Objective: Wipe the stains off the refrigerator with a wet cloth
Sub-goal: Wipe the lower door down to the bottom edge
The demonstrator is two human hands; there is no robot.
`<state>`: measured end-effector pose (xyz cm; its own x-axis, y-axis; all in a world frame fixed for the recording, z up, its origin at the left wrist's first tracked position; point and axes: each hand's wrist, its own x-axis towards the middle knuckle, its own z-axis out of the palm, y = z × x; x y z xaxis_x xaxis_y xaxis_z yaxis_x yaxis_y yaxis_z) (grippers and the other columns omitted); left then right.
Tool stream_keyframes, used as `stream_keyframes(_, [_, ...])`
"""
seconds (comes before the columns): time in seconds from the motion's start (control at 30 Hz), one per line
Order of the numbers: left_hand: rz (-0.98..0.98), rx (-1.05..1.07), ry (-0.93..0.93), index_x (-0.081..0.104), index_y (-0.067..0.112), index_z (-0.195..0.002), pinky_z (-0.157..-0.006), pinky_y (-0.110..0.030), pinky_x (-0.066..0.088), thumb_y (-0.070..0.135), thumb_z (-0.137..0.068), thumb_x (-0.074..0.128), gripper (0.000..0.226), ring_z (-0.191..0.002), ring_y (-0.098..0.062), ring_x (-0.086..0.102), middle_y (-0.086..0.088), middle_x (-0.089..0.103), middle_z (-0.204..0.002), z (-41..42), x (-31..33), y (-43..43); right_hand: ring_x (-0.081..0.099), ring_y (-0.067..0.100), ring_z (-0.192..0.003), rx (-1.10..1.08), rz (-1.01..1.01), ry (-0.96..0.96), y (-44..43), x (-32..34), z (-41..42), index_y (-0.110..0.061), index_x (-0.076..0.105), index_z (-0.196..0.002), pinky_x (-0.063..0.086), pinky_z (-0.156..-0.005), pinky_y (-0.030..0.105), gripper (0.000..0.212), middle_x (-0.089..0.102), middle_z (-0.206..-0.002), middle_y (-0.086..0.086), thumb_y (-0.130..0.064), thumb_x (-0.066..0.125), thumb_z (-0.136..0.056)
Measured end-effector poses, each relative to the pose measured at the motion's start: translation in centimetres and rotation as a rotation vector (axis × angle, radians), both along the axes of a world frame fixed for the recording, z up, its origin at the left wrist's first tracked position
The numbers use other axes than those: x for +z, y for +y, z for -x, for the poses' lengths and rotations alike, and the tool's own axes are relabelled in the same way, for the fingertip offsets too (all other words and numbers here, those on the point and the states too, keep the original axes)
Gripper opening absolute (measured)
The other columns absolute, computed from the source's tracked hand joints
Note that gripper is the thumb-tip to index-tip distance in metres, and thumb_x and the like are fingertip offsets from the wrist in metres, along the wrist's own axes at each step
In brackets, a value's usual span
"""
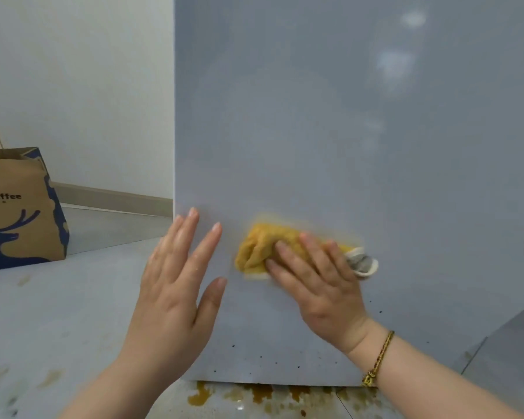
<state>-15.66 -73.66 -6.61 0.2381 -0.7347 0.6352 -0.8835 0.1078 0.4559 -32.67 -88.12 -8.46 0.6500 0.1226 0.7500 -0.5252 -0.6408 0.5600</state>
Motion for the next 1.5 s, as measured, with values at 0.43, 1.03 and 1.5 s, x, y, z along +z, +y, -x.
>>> stream_keyframes(0.43, [-0.081,0.046,-0.208,0.016,0.032,-0.143,-0.111,-0.014,-0.006,0.042,-0.085,0.033,0.062,-0.142,-0.006,-0.010,0.013,-0.011,-0.154,0.1,-2.6,-1.2,-0.008,0.032,-0.142,-0.014,0.268,0.692,-2.4,-4.3,6.9,-0.014,0.028,-0.141,-0.007,-0.117,0.042,0.057,0.015,-0.151,0.006,-0.021,0.047,-0.087])
stream_keyframes(1.03, [-0.129,0.012,-0.421,0.029,0.020,-0.139,-0.114,-0.028,0.000,0.046,-0.095,0.008,0.055,-0.143,-0.014,-0.005,0.003,-0.007,-0.155,3.5,-5.0,-2.7,-0.006,0.027,-0.143,-0.069,0.120,0.677,-4.6,-6.4,13.5,-0.022,0.042,-0.130,-0.002,-0.118,0.039,0.044,-0.001,-0.156,0.006,-0.003,0.025,-0.094])
stream_keyframes(1.5, [-0.059,-0.036,-0.388,0.008,0.034,-0.146,-0.115,-0.027,0.001,0.044,-0.094,0.011,0.053,-0.143,-0.013,-0.001,0.004,-0.002,-0.156,6.6,-8.2,-4.2,0.003,0.003,-0.135,-0.238,-1.022,-1.191,0.1,-12.0,7.1,-0.031,0.006,-0.144,0.017,-0.110,0.034,0.060,-0.005,-0.149,-0.004,-0.028,0.029,-0.089])
